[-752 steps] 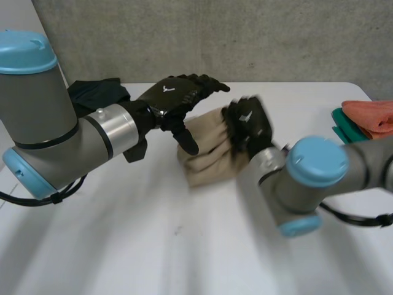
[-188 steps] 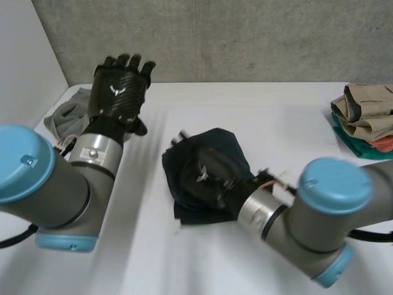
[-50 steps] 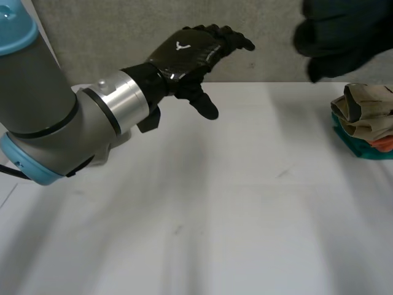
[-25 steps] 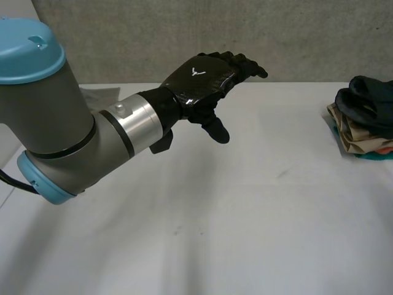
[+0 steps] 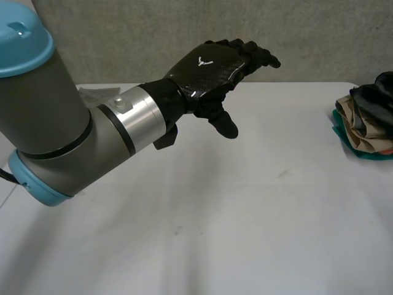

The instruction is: Fold the laundry.

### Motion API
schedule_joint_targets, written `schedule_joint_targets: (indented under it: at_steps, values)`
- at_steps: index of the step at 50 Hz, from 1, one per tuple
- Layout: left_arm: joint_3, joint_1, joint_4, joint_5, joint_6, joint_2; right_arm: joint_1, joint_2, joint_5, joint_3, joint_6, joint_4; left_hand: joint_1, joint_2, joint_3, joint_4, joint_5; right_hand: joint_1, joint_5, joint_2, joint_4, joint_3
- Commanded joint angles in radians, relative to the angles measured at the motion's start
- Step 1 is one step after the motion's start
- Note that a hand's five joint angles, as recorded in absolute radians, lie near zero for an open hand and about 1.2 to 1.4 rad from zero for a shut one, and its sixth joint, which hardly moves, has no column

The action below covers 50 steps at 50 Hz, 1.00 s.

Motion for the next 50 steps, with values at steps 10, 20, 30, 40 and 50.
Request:
schedule_joint_targets:
  at_steps: [10,20,30,40,50]
  values:
    - [0.021,0.115,0.062,-0.394,0.042,0.079,0.306,-0.373,0.19,0.176,-0.028,-0.208,0.094,0.08,0.089,0.085,0.086,-0.057,-0.047,-0.04,-0.035,-0.038]
    - [-0.013,0.394,0.157,-0.471,0.512,-0.138,0.685,-0.477,-0.015,0.514,0.025,-0.216,0.073,0.06,0.068,0.064,0.065,-0.057,-0.047,-0.04,-0.035,-0.038]
    - [0.076,0.543,0.256,-0.167,0.662,-0.476,0.84,-0.381,0.083,0.653,-0.136,-0.13,0.073,0.059,0.068,0.064,0.065,-0.057,-0.047,-0.04,-0.035,-0.038]
    - [0.262,0.561,0.306,-0.141,0.652,-0.725,0.831,-0.361,0.143,0.758,-0.204,-0.13,0.328,0.314,0.323,0.319,0.32,-0.057,-0.047,-0.04,-0.035,-0.038]
    - [0.114,0.456,0.467,-0.268,0.593,-0.557,0.83,-0.375,0.188,0.773,-0.202,-0.13,1.112,1.098,1.107,1.103,1.104,-0.057,-0.047,-0.04,-0.035,-0.038]
